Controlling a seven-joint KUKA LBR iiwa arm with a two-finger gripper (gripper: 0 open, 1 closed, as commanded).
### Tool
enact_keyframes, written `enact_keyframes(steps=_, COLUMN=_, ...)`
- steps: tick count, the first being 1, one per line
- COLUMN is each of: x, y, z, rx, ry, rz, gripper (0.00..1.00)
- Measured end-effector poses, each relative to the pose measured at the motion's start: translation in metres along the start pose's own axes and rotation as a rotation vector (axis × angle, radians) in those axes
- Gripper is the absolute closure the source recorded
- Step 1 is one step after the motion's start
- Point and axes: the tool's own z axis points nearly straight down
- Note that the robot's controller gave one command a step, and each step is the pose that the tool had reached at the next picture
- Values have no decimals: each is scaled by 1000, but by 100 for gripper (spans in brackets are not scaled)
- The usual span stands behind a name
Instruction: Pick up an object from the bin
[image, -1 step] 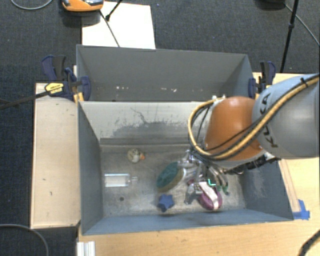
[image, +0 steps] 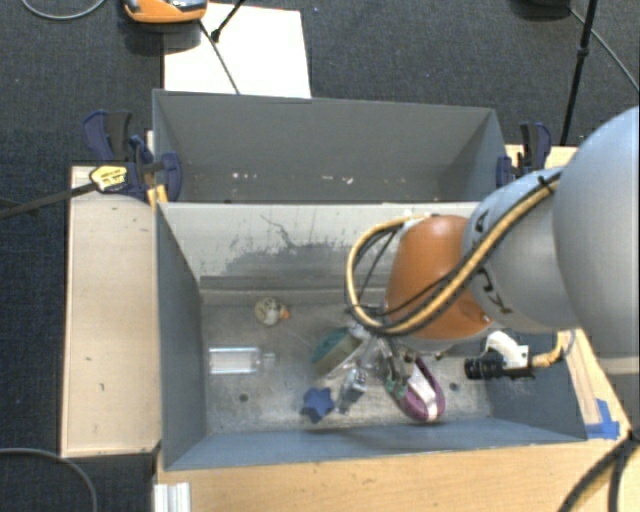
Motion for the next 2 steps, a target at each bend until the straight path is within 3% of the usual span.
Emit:
enact_keyframes(steps=1, x=-1, y=1, z=2, rx=-3, ry=-7, rz=2, gripper=100)
enact_keyframes(steps=2, x=-8, y=4, z=-153, rx=3, ry=9, rz=-12, gripper=100)
